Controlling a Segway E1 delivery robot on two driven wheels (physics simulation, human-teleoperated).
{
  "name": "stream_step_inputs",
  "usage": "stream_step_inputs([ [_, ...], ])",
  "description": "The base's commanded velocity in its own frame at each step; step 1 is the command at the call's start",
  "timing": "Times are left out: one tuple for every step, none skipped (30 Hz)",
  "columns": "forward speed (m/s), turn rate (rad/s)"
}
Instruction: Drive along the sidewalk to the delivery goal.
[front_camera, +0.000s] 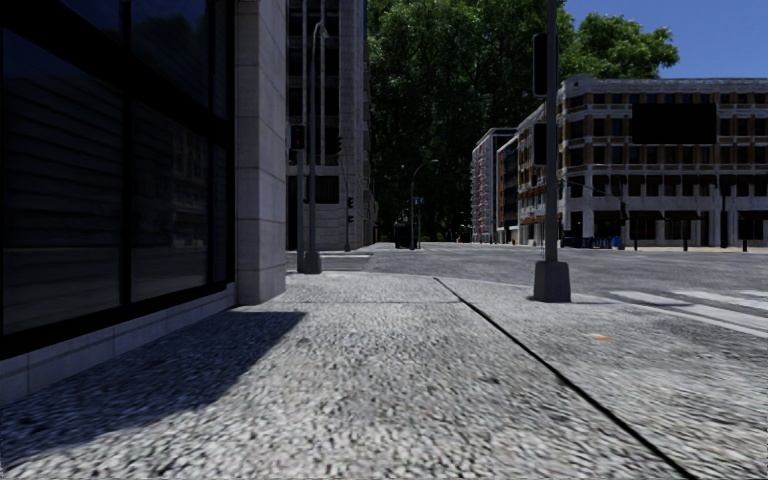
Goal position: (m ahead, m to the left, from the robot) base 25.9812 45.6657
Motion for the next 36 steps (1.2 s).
stream_step_inputs([
  [2.0,0.0],
  [2.0,0.0],
  [2.0,0.0],
  [2.0,0.0],
  [2.0,0.0],
  [2.0,0.0],
  [2.0,0.0],
  [2.0,0.0],
  [2.0,0.0],
  [2.0,0.0],
  [2.0,0.0],
  [2.0,0.0],
  [2.0,0.0],
  [2.0,0.0],
  [2.0,0.0],
  [2.0,0.04],
  [2.0,0.04],
  [2.0,0.07],
  [2.0,0.07],
  [2.0,0.08],
  [2.0,0.08],
  [2.0,0.08],
  [2.0,0.08],
  [2.0,0.1],
  [2.0,0.12],
  [2.0,0.16],
  [2.0,0.16],
  [2.0,0.21],
  [2.0,0.24],
  [2.0,0.25],
  [2.0,0.26],
  [2.0,0.26],
  [2.0,0.26],
  [2.0,0.27],
  [2.0,0.28],
  [2.0,0.28],
])
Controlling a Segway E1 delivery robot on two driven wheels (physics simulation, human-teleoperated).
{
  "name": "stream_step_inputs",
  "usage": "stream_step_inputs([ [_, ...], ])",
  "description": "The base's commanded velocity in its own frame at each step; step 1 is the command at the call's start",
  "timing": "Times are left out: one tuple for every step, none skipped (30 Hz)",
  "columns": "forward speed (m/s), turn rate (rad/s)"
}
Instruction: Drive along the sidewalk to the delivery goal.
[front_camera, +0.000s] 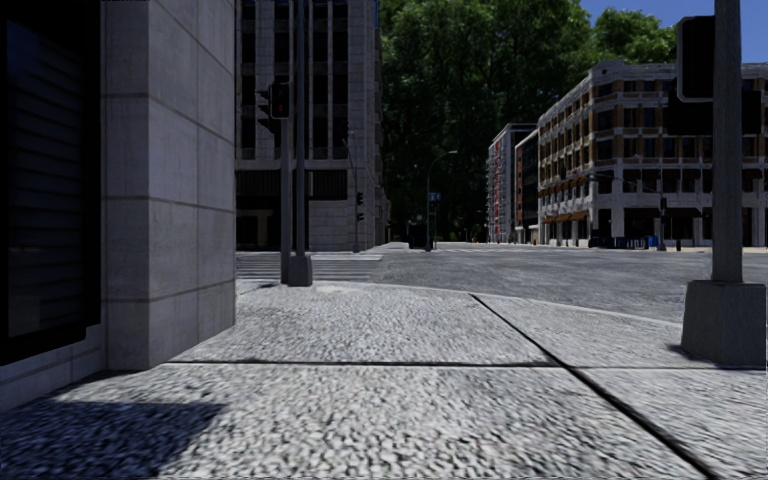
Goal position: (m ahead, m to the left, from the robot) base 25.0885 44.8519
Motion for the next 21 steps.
stream_step_inputs([
  [2.0,0.28],
  [2.0,0.28],
  [2.0,0.3],
  [2.0,0.32],
  [2.0,0.32],
  [2.0,0.33],
  [2.0,0.33],
  [2.0,0.33],
  [2.0,0.33],
  [2.0,0.33],
  [2.0,0.33],
  [2.0,0.33],
  [2.0,0.33],
  [2.0,0.33],
  [2.0,0.33],
  [2.0,0.33],
  [2.0,0.0],
  [2.0,0.0],
  [2.0,0.0],
  [2.0,0.0],
  [2.0,0.0],
])
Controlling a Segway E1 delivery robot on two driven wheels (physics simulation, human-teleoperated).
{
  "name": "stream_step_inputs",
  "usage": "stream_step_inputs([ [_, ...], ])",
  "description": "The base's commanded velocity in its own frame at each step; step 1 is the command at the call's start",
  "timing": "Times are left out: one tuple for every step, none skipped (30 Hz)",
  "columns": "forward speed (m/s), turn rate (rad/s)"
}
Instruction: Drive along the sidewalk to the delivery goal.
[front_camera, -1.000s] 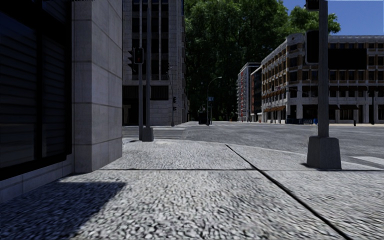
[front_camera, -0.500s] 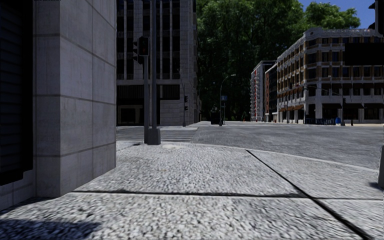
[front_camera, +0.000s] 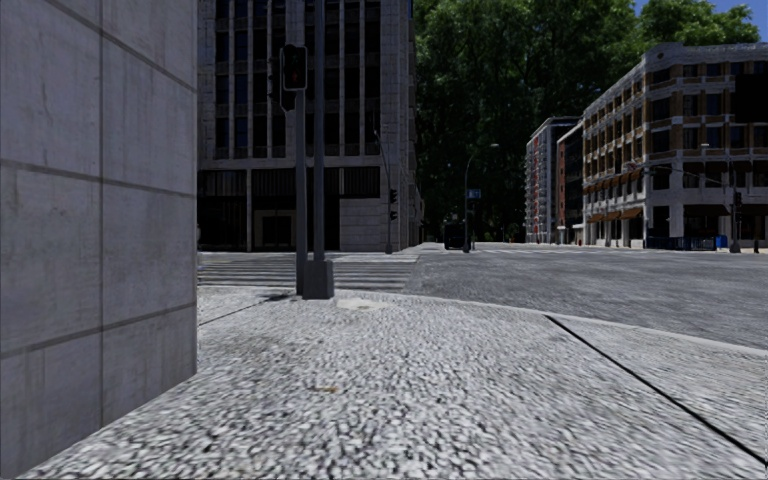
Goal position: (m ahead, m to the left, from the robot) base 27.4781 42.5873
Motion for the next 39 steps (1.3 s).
stream_step_inputs([
  [2.0,0.0],
  [2.0,0.0],
  [2.0,0.0],
  [2.0,0.0],
  [2.0,0.0],
  [2.0,0.0],
  [2.0,0.0],
  [2.0,0.0],
  [2.0,0.0],
  [2.0,0.0],
  [2.0,0.0],
  [2.0,0.0],
  [2.0,0.0],
  [2.0,0.0],
  [2.0,0.0],
  [2.0,0.0],
  [2.0,0.0],
  [2.0,0.0],
  [2.0,0.0],
  [2.0,0.0],
  [2.0,0.0],
  [2.0,0.0],
  [2.0,0.0],
  [2.0,0.0],
  [2.0,0.0],
  [2.0,0.0],
  [2.0,0.0],
  [2.0,0.0],
  [2.0,0.0],
  [2.0,0.0],
  [2.0,0.0],
  [2.0,0.0],
  [2.0,0.0],
  [2.0,0.0],
  [2.0,0.0],
  [2.0,0.0],
  [2.0,0.0],
  [2.0,0.0],
  [2.0,0.0],
])
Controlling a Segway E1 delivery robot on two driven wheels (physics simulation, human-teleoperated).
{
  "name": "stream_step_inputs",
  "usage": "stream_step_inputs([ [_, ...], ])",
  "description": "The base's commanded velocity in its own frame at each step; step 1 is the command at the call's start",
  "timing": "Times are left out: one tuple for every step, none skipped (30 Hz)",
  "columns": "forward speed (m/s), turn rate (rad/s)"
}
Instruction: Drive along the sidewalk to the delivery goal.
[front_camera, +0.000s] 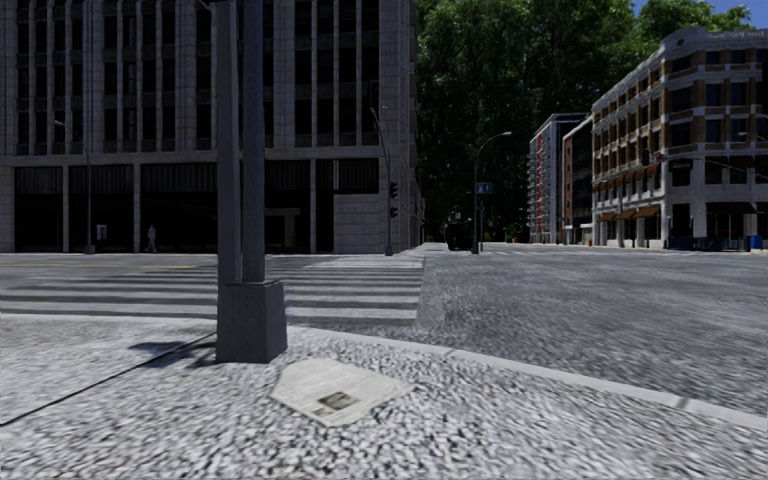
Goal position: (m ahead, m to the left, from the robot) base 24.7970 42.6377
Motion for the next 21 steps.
stream_step_inputs([
  [2.0,0.0],
  [2.0,0.0],
  [2.0,0.0],
  [2.0,0.0],
  [2.0,0.0],
  [2.0,0.0],
  [2.0,0.0],
  [2.0,0.0],
  [2.0,0.0],
  [2.0,0.0],
  [2.0,0.0],
  [2.0,0.0],
  [2.0,0.0],
  [2.0,0.0],
  [2.0,0.0],
  [2.0,0.0],
  [2.0,0.0],
  [2.0,0.0],
  [2.0,0.0],
  [2.0,0.0],
  [2.0,0.0],
])
